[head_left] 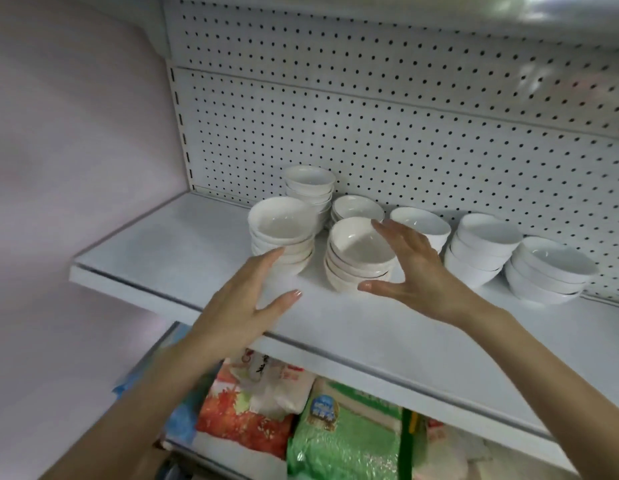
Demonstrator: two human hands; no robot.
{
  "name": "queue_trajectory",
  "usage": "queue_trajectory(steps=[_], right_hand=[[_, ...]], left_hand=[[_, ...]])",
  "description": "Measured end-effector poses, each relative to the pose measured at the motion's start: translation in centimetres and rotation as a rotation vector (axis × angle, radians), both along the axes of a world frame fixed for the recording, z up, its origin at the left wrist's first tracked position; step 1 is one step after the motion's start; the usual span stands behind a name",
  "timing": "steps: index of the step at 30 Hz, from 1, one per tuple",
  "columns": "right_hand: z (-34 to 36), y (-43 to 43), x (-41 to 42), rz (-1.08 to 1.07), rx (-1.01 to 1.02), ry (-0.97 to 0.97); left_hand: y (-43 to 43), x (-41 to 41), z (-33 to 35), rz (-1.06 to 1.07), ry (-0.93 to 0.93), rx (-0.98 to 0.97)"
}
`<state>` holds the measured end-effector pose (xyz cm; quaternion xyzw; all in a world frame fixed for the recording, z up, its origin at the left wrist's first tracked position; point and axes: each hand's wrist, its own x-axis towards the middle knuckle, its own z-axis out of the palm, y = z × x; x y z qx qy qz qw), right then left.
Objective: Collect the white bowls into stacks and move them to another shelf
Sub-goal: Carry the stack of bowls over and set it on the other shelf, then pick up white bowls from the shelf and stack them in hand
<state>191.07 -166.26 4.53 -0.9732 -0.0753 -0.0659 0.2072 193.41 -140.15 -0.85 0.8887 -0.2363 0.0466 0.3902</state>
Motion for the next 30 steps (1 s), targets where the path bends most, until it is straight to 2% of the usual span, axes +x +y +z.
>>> queue_trajectory(steps=[3,7,12,17,21,24,27,30], right_hand=[[3.3,6.5,-1.3,0.221,-0.241,0.055],[6.6,18.8,-3.3,0.571,-0.425,-0.011],[8.7,37.2,-10.2,0.971,-0.531,-0.129],[10.4,54.5,-22.4,1.368,-0.587,-0.29],[12.5,66.7,-34.8,1.692,-0.588,-0.313],[14.1,73.6,-45.8,1.9,-0.608,-0.368],[15.3,78.8,-56.2,2.063,-0.585,-0.511],[16.5,82.2,-64.9,2.264,-0.505,-0.494]], left_hand=[[7.9,-3.3,3.3,0.094,-0.2,0.386],[20.4,-9.8,6.7,0.305,-0.396,0.654],[34.4,-25.4,10.4,0.637,-0.344,0.942],[43.2,-46.9,13.1,1.047,-0.125,1.113],[45.6,-63.9,15.1,1.347,0.121,1.226],[45.2,-75.3,16.9,1.544,0.319,1.224],[44.6,-85.6,18.6,1.775,0.494,1.176],[44.2,-93.5,20.1,1.913,0.681,1.195]])
